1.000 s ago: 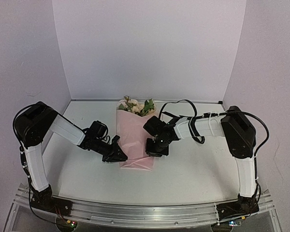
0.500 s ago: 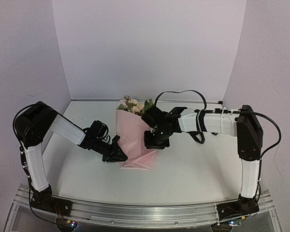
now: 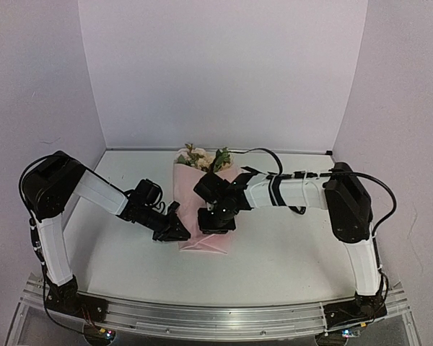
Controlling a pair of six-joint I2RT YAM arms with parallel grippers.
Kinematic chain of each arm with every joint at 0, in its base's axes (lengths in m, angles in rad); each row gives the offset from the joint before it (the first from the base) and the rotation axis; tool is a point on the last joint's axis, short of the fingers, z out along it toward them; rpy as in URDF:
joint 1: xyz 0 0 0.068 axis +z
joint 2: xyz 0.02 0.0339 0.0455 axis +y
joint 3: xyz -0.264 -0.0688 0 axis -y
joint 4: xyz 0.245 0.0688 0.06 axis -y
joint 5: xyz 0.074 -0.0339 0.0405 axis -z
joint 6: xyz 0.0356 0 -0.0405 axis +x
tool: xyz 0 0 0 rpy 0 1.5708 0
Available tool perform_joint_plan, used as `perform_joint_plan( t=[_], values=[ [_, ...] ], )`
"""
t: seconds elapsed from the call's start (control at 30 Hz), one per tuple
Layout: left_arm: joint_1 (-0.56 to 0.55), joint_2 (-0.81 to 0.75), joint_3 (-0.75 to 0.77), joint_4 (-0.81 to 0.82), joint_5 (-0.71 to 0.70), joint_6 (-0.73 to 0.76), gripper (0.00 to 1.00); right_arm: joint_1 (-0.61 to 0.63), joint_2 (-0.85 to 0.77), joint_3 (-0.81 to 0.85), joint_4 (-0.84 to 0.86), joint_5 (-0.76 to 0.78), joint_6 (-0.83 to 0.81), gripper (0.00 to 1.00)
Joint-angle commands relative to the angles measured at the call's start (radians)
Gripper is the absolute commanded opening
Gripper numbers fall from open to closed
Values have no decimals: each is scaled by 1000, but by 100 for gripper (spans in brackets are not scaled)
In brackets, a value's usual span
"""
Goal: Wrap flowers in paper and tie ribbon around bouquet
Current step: Adjust the folded bouquet at the center of the board, then press the folded bouquet at the center of the board.
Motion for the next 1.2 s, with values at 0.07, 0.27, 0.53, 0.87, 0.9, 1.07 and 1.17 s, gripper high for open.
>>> perform_joint_plan(
  t=[0.07, 0.27, 0.53, 0.87, 0.9, 1.07, 1.17],
  values=[
    [7, 13, 0, -54, -83, 3, 14, 6, 27, -51, 43, 32, 12, 21],
    [8, -8, 7, -40, -62, -25, 16, 10, 52, -67, 18, 62, 12, 22],
    [51, 0, 55, 7, -43, -91, 19, 10, 70, -88, 0, 62, 4, 22],
    [133, 144, 171, 75, -9, -157, 20, 11, 84, -93, 0, 39, -2, 22],
    [141, 156, 182, 82, -10, -166, 20, 11, 84, -94, 0, 38, -3, 22],
    [190, 205, 245, 94, -17, -199, 21, 10, 88, -95, 2, 28, -4, 22],
    [227, 230, 294, 79, -21, -201, 21, 10, 89, -98, 1, 25, -5, 22]
  ],
)
